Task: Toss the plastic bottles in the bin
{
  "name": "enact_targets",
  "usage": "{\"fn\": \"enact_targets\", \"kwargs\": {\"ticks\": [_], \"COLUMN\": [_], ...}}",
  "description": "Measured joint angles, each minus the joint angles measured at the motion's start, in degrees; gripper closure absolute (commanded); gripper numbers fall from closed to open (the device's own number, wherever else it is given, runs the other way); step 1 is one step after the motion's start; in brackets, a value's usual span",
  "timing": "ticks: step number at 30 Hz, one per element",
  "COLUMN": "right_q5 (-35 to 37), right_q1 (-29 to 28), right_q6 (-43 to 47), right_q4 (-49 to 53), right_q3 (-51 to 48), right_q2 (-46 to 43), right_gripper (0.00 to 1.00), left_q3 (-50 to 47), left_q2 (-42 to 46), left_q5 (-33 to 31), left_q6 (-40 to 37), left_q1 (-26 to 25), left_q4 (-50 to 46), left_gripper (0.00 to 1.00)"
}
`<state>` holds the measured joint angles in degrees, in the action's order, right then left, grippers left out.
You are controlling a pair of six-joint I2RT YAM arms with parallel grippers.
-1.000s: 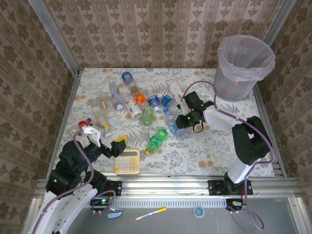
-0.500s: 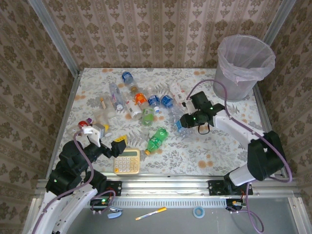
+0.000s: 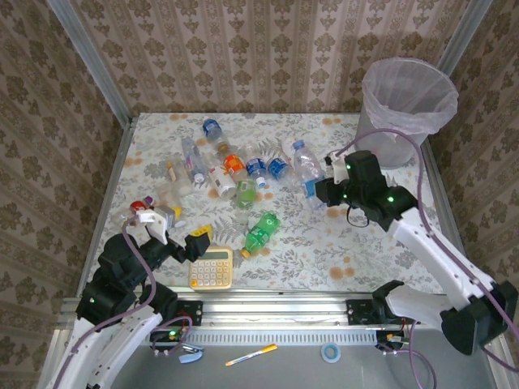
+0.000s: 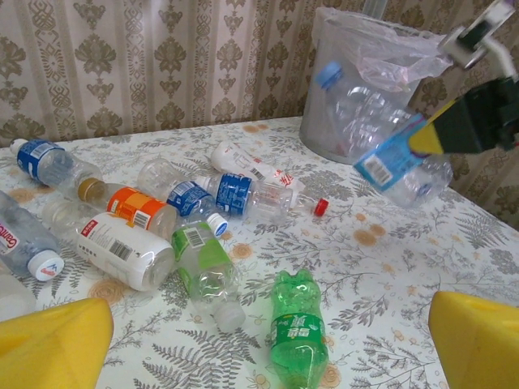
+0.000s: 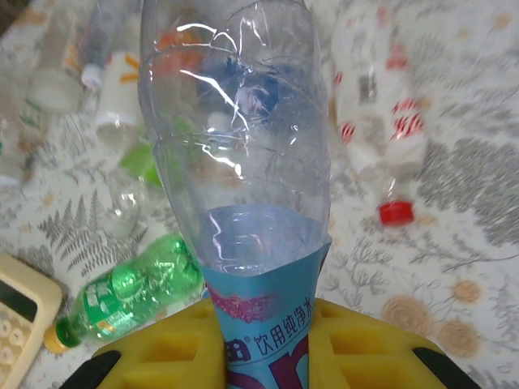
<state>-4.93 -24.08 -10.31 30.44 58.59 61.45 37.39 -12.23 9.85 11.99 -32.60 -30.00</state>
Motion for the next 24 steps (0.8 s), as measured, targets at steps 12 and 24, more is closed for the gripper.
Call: {"fn": "enact_targets", "kwargs": {"ticks": [12, 24], "right_q5": [12.33, 20.15], "right_q1": [0.35, 0.46], "right_q6": [3.61, 10.84], "right_q4": [-7.52, -15.45], "right_q3": [-1.99, -1.49], "right_q2": [-16.72, -22.88], "right_gripper": [1.00, 1.00], "left_q3": [-1.11, -1.11], "left_q2": [1.01, 1.01], "left_q5": [1.51, 1.29], "left_q6": [0.02, 0.00], "left_q1": [0.00, 0.00], "left_q4": [1.38, 1.38], "left_gripper": [0.00, 0.00]}}
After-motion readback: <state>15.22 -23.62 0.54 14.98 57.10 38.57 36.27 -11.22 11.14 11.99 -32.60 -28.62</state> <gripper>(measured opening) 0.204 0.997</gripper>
